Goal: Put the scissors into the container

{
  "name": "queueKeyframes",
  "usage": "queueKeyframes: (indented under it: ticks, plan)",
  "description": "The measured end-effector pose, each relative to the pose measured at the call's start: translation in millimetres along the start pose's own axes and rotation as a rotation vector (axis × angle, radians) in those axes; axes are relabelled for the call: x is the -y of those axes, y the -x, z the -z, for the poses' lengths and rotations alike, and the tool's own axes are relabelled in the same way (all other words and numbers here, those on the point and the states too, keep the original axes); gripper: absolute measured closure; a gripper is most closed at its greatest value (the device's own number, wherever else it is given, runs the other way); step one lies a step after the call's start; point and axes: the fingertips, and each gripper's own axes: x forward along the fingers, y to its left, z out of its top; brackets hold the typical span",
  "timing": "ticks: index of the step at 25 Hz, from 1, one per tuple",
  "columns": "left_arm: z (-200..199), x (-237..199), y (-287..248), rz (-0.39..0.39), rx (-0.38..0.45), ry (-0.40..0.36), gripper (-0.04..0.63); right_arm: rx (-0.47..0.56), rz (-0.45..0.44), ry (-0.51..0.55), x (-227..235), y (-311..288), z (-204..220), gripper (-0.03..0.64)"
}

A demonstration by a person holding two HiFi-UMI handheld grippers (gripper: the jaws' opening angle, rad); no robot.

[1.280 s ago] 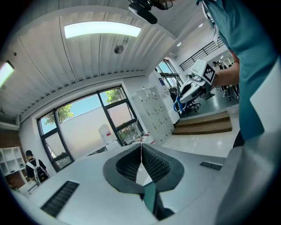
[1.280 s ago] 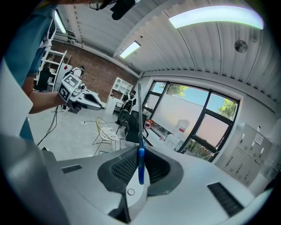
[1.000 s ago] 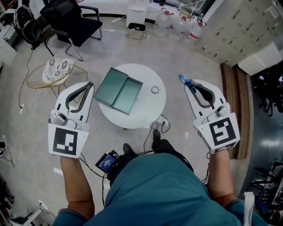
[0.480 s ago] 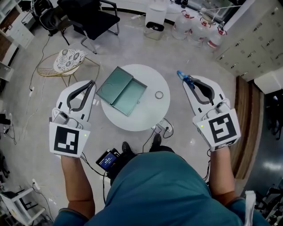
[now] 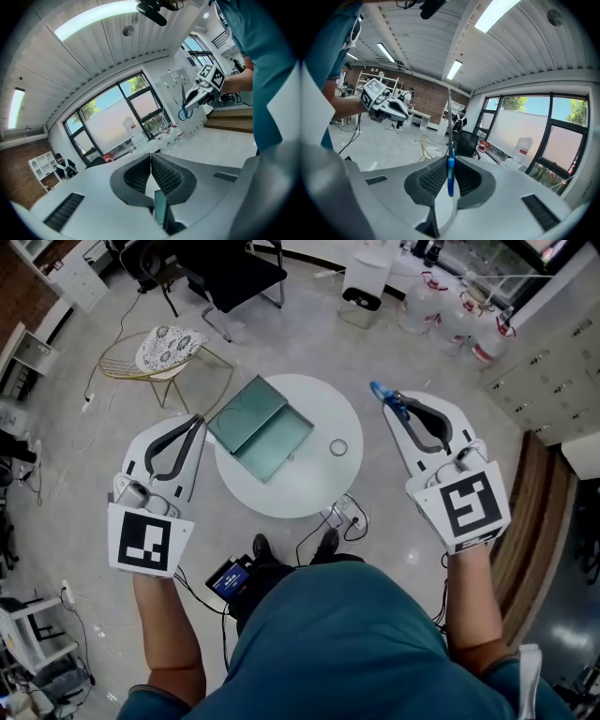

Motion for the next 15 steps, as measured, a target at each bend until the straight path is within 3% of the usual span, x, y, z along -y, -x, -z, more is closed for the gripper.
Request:
queueKeyframes:
  ticks: [9,15]
  plan:
    - [9.4,18.5,-10.3,-0.061,-0.102,0.028,0.574,0.041,-0.130,0.011,5.5,-31.6,17.2,0.554]
    - [39.9,3.2,-11.4,-0.073,-0.129,0.060,0.574,0.029,-0.173,0.021,-7.6,-71.3,17.7,0.554]
